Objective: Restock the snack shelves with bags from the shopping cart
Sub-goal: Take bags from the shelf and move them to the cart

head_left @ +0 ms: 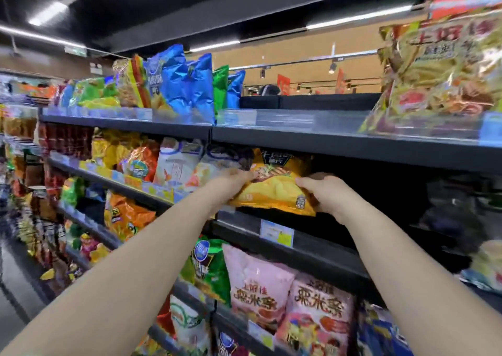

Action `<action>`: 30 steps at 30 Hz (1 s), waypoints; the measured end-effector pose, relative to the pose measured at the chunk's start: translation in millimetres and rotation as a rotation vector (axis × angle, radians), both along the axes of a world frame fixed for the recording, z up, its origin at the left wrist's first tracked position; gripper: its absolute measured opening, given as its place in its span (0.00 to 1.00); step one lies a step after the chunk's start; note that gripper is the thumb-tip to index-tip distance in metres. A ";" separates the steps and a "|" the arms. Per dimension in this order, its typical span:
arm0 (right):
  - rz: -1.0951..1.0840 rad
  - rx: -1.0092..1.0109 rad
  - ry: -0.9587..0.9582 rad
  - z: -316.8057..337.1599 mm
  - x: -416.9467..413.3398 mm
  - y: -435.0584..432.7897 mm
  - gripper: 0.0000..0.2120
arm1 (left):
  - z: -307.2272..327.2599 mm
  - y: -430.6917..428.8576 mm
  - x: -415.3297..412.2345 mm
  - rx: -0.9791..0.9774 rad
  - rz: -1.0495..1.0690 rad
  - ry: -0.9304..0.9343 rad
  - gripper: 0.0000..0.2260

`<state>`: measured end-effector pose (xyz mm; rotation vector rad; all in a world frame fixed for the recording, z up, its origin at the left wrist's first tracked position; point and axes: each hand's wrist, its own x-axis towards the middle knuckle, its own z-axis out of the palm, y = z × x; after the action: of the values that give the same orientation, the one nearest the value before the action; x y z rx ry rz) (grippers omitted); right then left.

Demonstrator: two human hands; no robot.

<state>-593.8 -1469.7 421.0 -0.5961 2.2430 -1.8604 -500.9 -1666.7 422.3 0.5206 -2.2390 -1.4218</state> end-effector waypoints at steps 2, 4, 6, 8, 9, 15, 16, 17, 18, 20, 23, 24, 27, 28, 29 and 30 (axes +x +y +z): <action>-0.008 0.042 -0.036 2.8 -16.4 -4.0 0.21 | -1.1 -10.7 -30.0 -0.008 -0.117 -0.012 0.16; -0.046 0.123 -0.007 1.4 -31.1 -8.7 0.26 | -6.5 -20.8 -54.2 0.044 -0.215 -0.044 0.12; -0.096 0.192 0.039 -2.9 -43.3 -15.4 0.30 | -11.6 -28.5 -72.7 0.056 -0.248 -0.082 0.08; -0.138 0.249 0.066 -7.3 -54.1 -22.6 0.31 | -15.1 -35.0 -89.1 0.035 -0.284 -0.093 0.11; -0.153 0.278 0.069 -8.5 -57.1 -26.2 0.32 | -16.0 -37.0 -94.9 0.025 -0.296 -0.098 0.14; -0.207 0.310 -0.042 -17.5 -74.7 -42.9 0.31 | -24.4 -48.2 -120.1 -0.070 -0.326 -0.136 0.25; -0.224 0.302 -0.046 -19.0 -77.0 -45.4 0.31 | -24.8 -48.9 -122.1 -0.090 -0.325 -0.131 0.26; -0.245 0.294 -0.042 -19.7 -78.5 -48.2 0.31 | -25.0 -50.0 -124.1 -0.107 -0.326 -0.123 0.27; -0.269 0.285 -0.031 -20.4 -79.8 -50.9 0.31 | -24.2 -50.8 -125.5 -0.118 -0.328 -0.116 0.27; -0.326 0.269 0.017 -22.2 -81.9 -56.8 0.28 | -22.5 -52.0 -128.2 -0.147 -0.332 -0.083 0.27; -0.366 0.240 0.032 -28.8 -84.9 -63.7 0.25 | -23.8 -53.6 -134.4 -0.249 -0.299 -0.045 0.28; -0.362 0.241 0.028 -30.8 -85.0 -64.8 0.26 | -24.3 -54.0 -134.4 -0.268 -0.300 -0.042 0.28; -0.331 0.251 0.014 -31.4 -83.9 -64.3 0.27 | -24.1 -55.0 -128.9 -0.285 -0.317 -0.055 0.28; -0.316 0.255 0.009 -30.4 -83.3 -63.1 0.27 | -25.0 -56.1 -129.8 -0.283 -0.317 -0.069 0.28; -0.299 0.259 0.003 -30.0 -82.9 -62.2 0.27 | -25.3 -56.8 -130.0 -0.287 -0.317 -0.075 0.28; -0.287 0.259 -0.002 -29.5 -82.4 -61.2 0.27 | -24.7 -57.3 -129.5 -0.298 -0.315 -0.078 0.28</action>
<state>-676.3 -1530.9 391.5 -0.2398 2.6260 -1.6352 -630.4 -1724.0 397.6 0.1302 -2.6245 -1.1875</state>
